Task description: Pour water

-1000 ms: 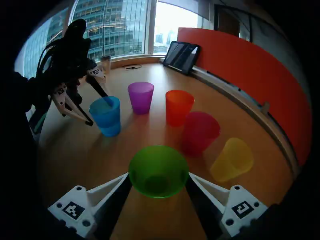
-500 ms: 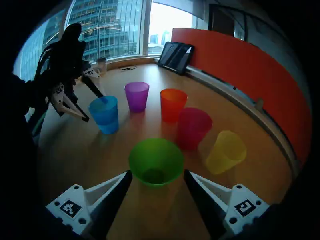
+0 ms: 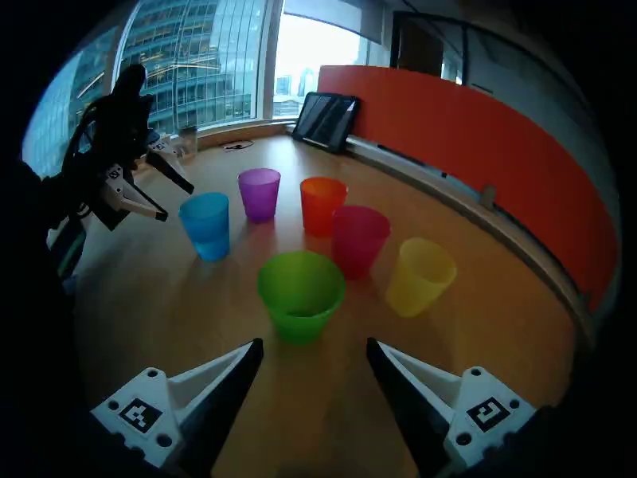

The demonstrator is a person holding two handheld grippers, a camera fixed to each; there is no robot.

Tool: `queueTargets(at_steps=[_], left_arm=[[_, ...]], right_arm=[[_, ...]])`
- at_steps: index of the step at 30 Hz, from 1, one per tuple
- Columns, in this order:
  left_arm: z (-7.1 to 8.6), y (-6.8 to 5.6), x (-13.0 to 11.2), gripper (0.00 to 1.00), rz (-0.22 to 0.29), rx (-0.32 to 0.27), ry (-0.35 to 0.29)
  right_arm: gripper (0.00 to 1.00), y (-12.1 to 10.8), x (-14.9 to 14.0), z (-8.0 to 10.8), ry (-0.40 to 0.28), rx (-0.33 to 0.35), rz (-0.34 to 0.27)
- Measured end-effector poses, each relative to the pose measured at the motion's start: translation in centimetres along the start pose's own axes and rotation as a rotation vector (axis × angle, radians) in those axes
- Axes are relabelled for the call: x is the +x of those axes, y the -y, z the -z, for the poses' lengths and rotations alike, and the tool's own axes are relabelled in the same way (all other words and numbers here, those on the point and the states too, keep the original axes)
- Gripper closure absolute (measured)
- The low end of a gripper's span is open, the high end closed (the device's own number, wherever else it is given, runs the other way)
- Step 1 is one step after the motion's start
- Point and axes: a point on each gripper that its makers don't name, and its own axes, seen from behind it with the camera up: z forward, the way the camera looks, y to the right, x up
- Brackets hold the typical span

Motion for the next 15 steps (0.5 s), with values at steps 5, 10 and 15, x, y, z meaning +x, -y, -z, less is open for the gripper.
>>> queueTargets(at_steps=[5,10,15], left_arm=[[1.1,1.9,-0.2,0.03,0.025,0.073,-0.023],[2.4,3.5,0.2,0.02,0.053,0.143,-0.076],[3.6,5.3,1.1,0.03,0.082,0.224,-0.137]], right_arm=[[0.00,-0.4,0.0,1.2,-0.024,-0.044,-0.022],[0.00,-0.8,0.1,2.2,-0.058,-0.092,-0.040],[0.00,-1.4,0.4,3.1,-0.094,-0.146,-0.066]])
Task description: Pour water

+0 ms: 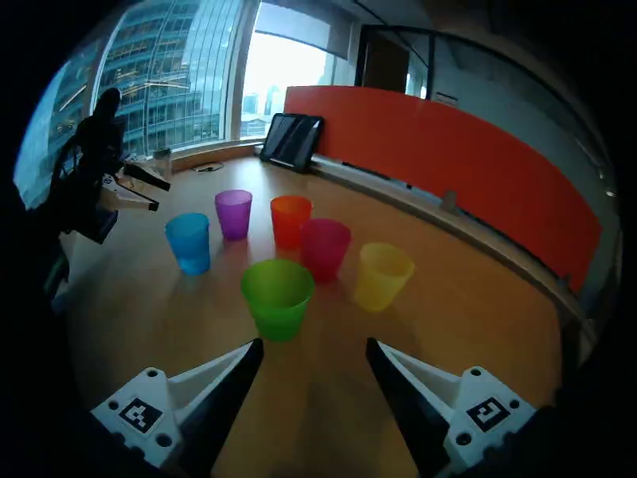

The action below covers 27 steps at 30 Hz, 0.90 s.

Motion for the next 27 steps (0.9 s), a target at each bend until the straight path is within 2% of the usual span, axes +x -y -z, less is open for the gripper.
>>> queueTargets(at_steps=[6,11,18,27], left_arm=[[0.6,1.6,1.7,0.03,0.062,0.067,-0.080],[1.0,2.2,3.3,0.03,0.107,0.100,-0.146],[1.9,3.4,5.6,0.03,0.131,0.191,-0.248],[2.9,3.7,7.4,0.03,0.165,0.275,-0.359]], right_arm=[[0.00,-0.9,0.9,1.2,-0.060,-0.077,-0.023],[0.00,-2.0,1.1,2.1,-0.094,-0.150,-0.044],[0.00,-3.7,1.7,3.2,-0.153,-0.253,-0.088],[0.00,-5.7,3.7,4.5,-0.264,-0.392,-0.106]])
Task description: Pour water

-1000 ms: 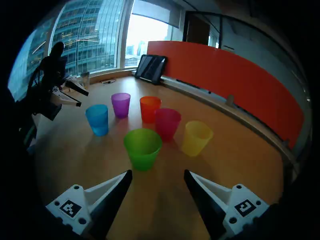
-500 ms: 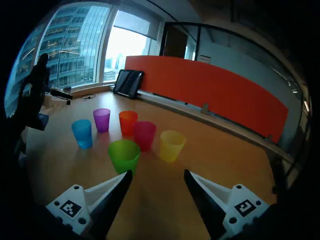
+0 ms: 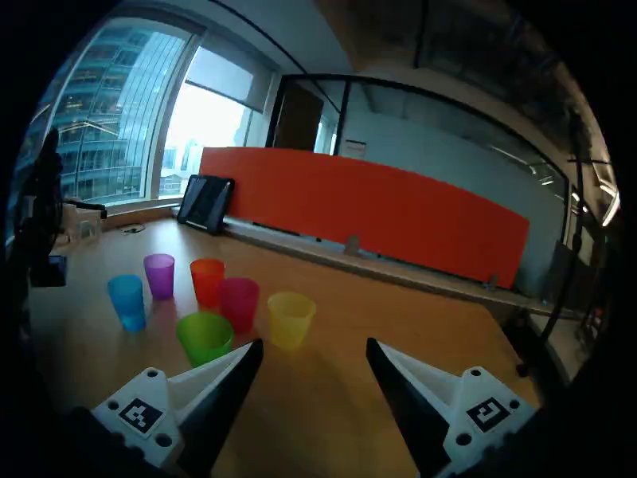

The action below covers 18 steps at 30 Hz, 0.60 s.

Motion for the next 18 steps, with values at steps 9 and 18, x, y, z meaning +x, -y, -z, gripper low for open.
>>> queueTargets(at_steps=[9,18], left_arm=[[0.5,-0.2,0.5,0.03,0.012,0.053,-0.062],[0.7,-0.1,1.0,0.03,-0.015,0.089,-0.101]], right_arm=[[0.00,-1.7,1.9,-0.3,-0.086,-0.110,-0.049],[0.00,-3.1,2.9,-0.6,-0.148,-0.208,-0.105]])
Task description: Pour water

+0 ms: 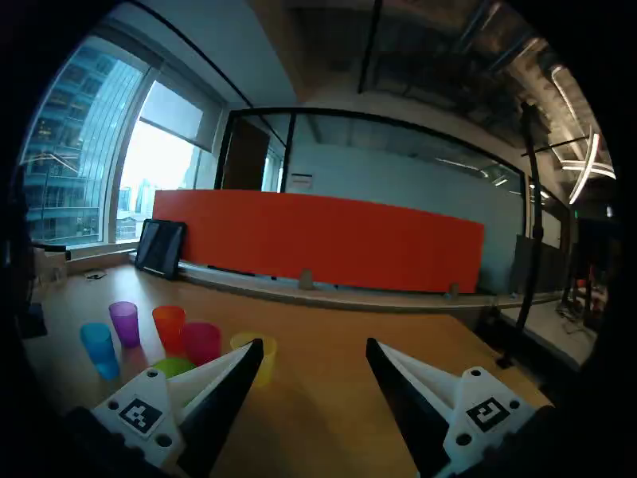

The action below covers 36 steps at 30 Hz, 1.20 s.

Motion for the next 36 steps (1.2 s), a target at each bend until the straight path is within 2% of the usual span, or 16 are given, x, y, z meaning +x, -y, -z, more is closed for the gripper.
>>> queueTargets(at_steps=[11,18,27,36], left_arm=[[0.0,-0.1,0.3,0.03,-0.064,0.040,-0.040],[0.1,-0.2,0.3,0.03,-0.092,0.060,-0.060],[-0.1,-0.7,-0.5,0.03,-0.092,0.064,-0.070],[-0.3,-0.2,-2.0,0.03,-0.082,0.078,-0.061]], right_arm=[[0.00,-1.1,0.6,0.5,-0.045,-0.075,-0.031],[0.00,-1.3,0.6,1.4,-0.068,-0.081,-0.068],[0.00,-2.1,0.8,1.8,-0.078,-0.101,-0.066],[0.00,-2.1,1.3,1.8,-0.076,-0.103,-0.061]])
